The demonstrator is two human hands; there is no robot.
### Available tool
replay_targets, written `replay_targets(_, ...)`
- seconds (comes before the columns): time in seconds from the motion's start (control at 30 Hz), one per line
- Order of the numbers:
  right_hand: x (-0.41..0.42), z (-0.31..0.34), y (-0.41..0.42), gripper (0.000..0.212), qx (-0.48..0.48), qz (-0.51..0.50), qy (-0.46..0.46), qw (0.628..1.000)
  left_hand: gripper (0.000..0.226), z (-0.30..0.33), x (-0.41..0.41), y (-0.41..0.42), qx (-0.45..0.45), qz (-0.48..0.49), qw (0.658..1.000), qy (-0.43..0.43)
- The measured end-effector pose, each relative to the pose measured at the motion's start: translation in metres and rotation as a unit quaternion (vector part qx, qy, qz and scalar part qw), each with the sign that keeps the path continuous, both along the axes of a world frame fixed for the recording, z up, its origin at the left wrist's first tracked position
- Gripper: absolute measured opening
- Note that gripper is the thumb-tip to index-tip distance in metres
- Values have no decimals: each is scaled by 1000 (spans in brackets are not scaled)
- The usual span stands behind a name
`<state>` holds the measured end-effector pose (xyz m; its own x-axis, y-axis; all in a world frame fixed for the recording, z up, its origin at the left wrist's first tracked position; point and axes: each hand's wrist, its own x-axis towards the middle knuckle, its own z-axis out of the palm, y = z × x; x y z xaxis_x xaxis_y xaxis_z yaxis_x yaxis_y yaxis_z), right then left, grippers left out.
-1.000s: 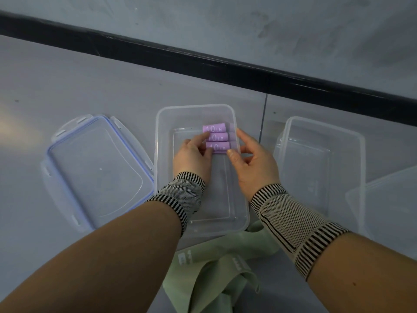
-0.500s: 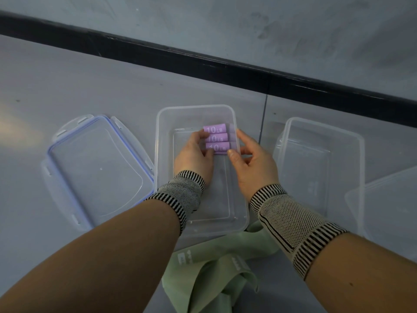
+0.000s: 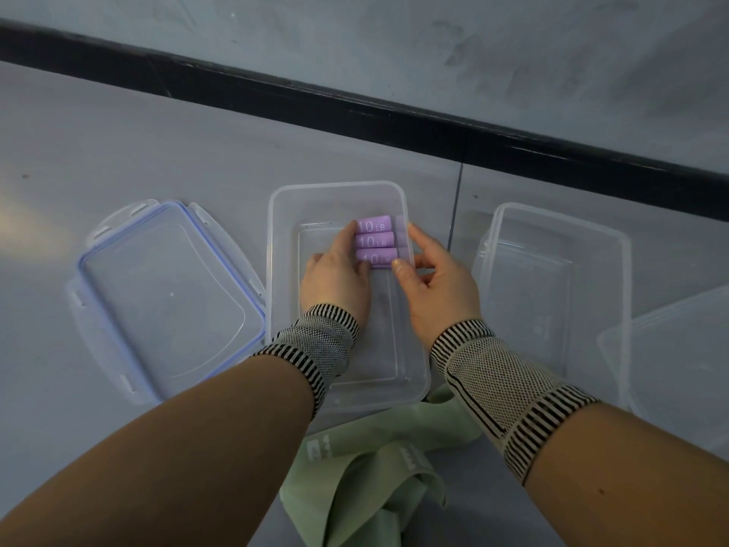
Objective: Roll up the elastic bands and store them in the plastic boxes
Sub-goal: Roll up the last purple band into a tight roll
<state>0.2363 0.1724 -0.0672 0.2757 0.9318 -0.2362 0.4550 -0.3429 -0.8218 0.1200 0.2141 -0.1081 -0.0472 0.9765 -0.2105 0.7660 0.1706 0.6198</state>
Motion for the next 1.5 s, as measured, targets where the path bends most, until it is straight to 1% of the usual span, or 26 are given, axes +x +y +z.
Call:
replay_targets(0.07, 0, 1, 0, 50, 1, 2, -2, 1000, 47, 1, -2, 1, 16, -14, 999, 38)
replay_targets(0.17, 0, 1, 0, 49, 2, 2, -4, 1000, 40, 3, -4, 3, 41, -68, 988, 136)
replay_targets(0.23, 0, 1, 0, 49, 3, 2, -3, 1000, 41, 3, -4, 5, 27, -82, 984, 159)
replay_targets(0.4, -1, 0, 0, 50, 3, 0, -1, 1000, 44, 1, -4, 3, 14, -47, 995, 81)
replay_targets(0.5, 0, -1, 1, 50, 7, 0, -3, 1000, 45, 0, -4, 1, 25, -38, 997, 66)
replay_targets(0.97, -1, -3, 0, 51, 8, 2, -9, 1000, 49, -3, -4, 1, 27, -48, 994, 94)
replay_targets(1.17, -1, 0, 0, 49, 8, -2, -6, 1000, 50, -2, -3, 0, 28, -38, 996, 78)
replay_targets(1.33, -1, 1, 0, 49, 4, -2, -17, 1000, 53, -3, -3, -2, 33, -67, 991, 115)
replay_targets(1.5, -2, -1, 1, 50, 4, 1, -23, 1000, 54, -5, -3, -1, 35, -69, 989, 124)
